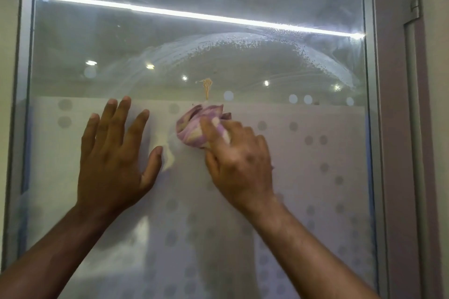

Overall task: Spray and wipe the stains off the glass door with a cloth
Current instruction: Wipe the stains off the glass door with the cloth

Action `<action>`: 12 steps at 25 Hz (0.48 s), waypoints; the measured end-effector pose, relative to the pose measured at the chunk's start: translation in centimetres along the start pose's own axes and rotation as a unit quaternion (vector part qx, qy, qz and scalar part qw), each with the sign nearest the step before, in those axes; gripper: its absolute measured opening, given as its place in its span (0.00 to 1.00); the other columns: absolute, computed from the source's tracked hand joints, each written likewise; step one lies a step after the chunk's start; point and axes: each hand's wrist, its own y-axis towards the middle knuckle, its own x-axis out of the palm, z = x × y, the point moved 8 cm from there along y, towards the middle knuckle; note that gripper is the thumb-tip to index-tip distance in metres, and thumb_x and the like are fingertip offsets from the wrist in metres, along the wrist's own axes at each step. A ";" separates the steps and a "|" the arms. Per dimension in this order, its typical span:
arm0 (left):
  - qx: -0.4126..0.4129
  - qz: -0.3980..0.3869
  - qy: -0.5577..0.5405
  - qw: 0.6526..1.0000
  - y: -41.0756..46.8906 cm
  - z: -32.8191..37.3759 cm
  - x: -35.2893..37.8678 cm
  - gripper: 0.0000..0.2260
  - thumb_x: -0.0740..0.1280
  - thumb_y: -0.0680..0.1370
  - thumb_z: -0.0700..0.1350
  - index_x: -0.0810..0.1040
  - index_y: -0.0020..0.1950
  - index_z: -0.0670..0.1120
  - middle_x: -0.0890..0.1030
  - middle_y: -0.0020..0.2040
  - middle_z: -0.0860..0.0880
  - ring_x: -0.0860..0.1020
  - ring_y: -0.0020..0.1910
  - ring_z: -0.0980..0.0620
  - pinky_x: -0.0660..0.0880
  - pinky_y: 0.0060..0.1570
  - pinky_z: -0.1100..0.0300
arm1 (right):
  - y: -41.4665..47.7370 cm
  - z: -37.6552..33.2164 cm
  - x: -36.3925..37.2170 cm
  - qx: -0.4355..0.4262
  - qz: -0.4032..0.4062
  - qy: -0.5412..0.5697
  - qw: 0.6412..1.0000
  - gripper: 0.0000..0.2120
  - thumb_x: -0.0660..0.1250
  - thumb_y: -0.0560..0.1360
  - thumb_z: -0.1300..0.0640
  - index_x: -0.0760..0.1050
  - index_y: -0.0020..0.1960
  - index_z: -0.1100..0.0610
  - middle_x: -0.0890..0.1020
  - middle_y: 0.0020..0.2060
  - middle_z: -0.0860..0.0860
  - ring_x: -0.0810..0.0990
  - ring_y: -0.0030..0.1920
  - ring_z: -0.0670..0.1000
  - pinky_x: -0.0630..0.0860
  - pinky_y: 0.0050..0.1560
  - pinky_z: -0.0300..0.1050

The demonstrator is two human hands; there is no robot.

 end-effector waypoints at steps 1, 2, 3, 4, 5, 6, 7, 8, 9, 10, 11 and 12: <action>-0.002 -0.001 0.002 1.000 0.1 0.0 -0.1 0.32 0.61 0.82 0.58 0.69 0.82 0.41 0.62 0.86 0.37 0.58 0.87 0.36 0.58 0.84 0.35 | 0.7 1.9 -0.3 0.013 0.004 -0.022 1.000 0.23 0.70 0.76 0.56 0.79 0.72 0.51 0.83 0.56 0.58 0.80 0.47 0.64 0.75 0.41 0.55; -0.003 -0.002 0.004 1.000 0.1 0.0 -0.1 0.32 0.60 0.82 0.58 0.69 0.82 0.41 0.62 0.86 0.37 0.58 0.87 0.36 0.57 0.84 0.36 | 1.4 4.4 -0.8 0.047 0.013 -0.045 0.998 0.24 0.71 0.76 0.55 0.78 0.72 0.51 0.82 0.57 0.58 0.81 0.48 0.65 0.77 0.41 0.56; -0.004 -0.004 0.005 1.000 0.1 0.0 -0.1 0.32 0.60 0.82 0.58 0.69 0.82 0.42 0.62 0.86 0.37 0.59 0.87 0.36 0.57 0.84 0.36 | 2.2 7.4 -1.5 0.100 0.027 -0.059 0.993 0.25 0.70 0.76 0.54 0.77 0.73 0.51 0.81 0.57 0.59 0.81 0.50 0.65 0.79 0.43 0.58; -0.004 -0.005 0.006 1.000 0.1 -0.1 -0.1 0.32 0.60 0.83 0.59 0.69 0.82 0.42 0.62 0.86 0.37 0.58 0.87 0.37 0.57 0.84 0.36 | 3.0 10.6 -2.3 0.166 0.040 -0.061 0.983 0.25 0.69 0.77 0.53 0.75 0.75 0.51 0.80 0.58 0.60 0.81 0.52 0.66 0.79 0.46 0.59; -0.004 -0.005 0.007 1.000 0.1 0.0 -0.1 0.32 0.60 0.83 0.59 0.69 0.82 0.42 0.62 0.86 0.37 0.58 0.87 0.37 0.57 0.84 0.36 | 3.6 13.5 -3.0 0.231 0.049 -0.058 0.970 0.26 0.68 0.78 0.52 0.73 0.76 0.50 0.78 0.60 0.62 0.80 0.55 0.66 0.79 0.50 0.60; -0.004 -0.006 0.008 1.000 0.1 0.0 0.0 0.32 0.59 0.83 0.59 0.69 0.83 0.42 0.61 0.86 0.37 0.58 0.87 0.37 0.57 0.84 0.36 | 4.0 15.7 -3.4 0.285 0.054 -0.056 0.955 0.27 0.67 0.80 0.51 0.70 0.78 0.49 0.77 0.62 0.62 0.79 0.58 0.66 0.79 0.54 0.60; -0.004 -0.007 0.007 1.000 0.1 0.0 0.0 0.32 0.59 0.83 0.59 0.68 0.83 0.42 0.61 0.86 0.37 0.57 0.87 0.37 0.56 0.84 0.37 | 4.3 17.0 -3.6 0.326 0.055 -0.055 0.942 0.27 0.67 0.81 0.50 0.68 0.80 0.49 0.75 0.65 0.63 0.78 0.62 0.66 0.78 0.57 0.59; -0.004 -0.006 0.006 1.000 0.1 -0.1 0.0 0.32 0.60 0.83 0.59 0.68 0.83 0.42 0.61 0.86 0.37 0.57 0.87 0.38 0.56 0.85 0.37 | 4.7 17.4 -3.4 0.351 0.055 -0.052 0.933 0.28 0.66 0.82 0.50 0.66 0.81 0.49 0.74 0.67 0.63 0.77 0.64 0.65 0.78 0.60 0.58; -0.003 -0.005 0.007 1.000 0.1 -0.1 0.0 0.32 0.60 0.83 0.59 0.68 0.83 0.42 0.61 0.86 0.37 0.57 0.87 0.38 0.56 0.85 0.37 | 5.2 17.1 -3.2 0.362 0.057 -0.050 0.929 0.28 0.66 0.83 0.50 0.66 0.81 0.50 0.74 0.68 0.63 0.76 0.65 0.65 0.77 0.61 0.58; -0.002 -0.005 0.008 1.000 0.0 -0.1 0.1 0.32 0.60 0.83 0.58 0.68 0.83 0.42 0.61 0.86 0.38 0.57 0.87 0.38 0.56 0.85 0.36 | 5.7 16.2 -2.7 0.359 0.060 -0.054 0.930 0.27 0.66 0.83 0.51 0.66 0.81 0.51 0.74 0.68 0.63 0.76 0.65 0.66 0.77 0.61 0.59; -0.002 -0.005 0.009 1.000 0.0 -0.1 0.2 0.32 0.61 0.83 0.58 0.68 0.83 0.43 0.61 0.87 0.38 0.57 0.87 0.38 0.57 0.84 0.36 | 6.3 14.6 -2.1 0.343 0.062 -0.063 0.935 0.27 0.66 0.82 0.51 0.67 0.80 0.53 0.74 0.68 0.64 0.77 0.64 0.66 0.78 0.60 0.59; -0.002 -0.005 0.009 1.000 0.1 -0.1 0.3 0.32 0.61 0.83 0.58 0.69 0.83 0.43 0.61 0.87 0.38 0.57 0.87 0.38 0.57 0.84 0.36 | 7.0 12.5 -1.5 0.317 0.063 -0.075 0.943 0.27 0.65 0.81 0.51 0.68 0.79 0.54 0.75 0.67 0.64 0.77 0.63 0.66 0.78 0.59 0.59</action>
